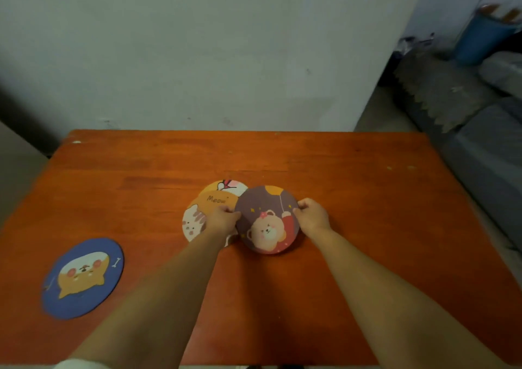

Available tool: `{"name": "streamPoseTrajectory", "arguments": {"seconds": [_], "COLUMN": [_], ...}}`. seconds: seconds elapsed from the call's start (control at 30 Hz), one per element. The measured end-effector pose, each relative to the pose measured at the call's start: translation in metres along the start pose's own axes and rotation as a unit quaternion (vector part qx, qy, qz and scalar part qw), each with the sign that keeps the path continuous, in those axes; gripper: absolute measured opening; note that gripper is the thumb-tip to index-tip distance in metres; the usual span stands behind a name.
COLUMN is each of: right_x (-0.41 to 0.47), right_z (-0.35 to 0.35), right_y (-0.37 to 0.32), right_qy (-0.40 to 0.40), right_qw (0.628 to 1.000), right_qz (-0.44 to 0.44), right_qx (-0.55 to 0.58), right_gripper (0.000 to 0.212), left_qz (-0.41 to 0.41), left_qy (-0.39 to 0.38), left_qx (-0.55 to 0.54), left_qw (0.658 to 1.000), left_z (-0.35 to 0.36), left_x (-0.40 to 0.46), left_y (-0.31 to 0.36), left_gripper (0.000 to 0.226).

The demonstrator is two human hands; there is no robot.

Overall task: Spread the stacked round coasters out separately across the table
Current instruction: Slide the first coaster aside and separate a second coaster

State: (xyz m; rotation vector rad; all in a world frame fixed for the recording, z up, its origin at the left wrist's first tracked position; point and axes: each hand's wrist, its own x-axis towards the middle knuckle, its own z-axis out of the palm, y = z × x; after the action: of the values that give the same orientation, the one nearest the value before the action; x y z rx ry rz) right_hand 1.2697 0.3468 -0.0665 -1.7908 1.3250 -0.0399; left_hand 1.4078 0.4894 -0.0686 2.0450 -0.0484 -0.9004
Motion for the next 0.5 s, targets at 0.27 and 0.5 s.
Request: {"name": "streamPoseTrajectory", "arguments": {"seconds": [0.27,0.5], "right_x": [-0.036,-0.052], "right_z": [-0.081,-0.122], "right_y": [0.105,0.177], "right_qy": [0.048,0.037], "right_qw": [0.997,0.997], "right_qz": [0.049,0.053], "right_qx": [-0.043,-0.042], "right_gripper": [0.022,0.024], "left_qz": [0.02,0.046], "left_qy": [-0.107,-0.075], "left_qx": [0.04,0.116], "left_qw": [0.993,0.989], "left_z": [0.101,0.173], "left_x": [-0.074,-0.118], "left_y": [-0.018,-0.04], "left_gripper": [0.044,0.036]}}
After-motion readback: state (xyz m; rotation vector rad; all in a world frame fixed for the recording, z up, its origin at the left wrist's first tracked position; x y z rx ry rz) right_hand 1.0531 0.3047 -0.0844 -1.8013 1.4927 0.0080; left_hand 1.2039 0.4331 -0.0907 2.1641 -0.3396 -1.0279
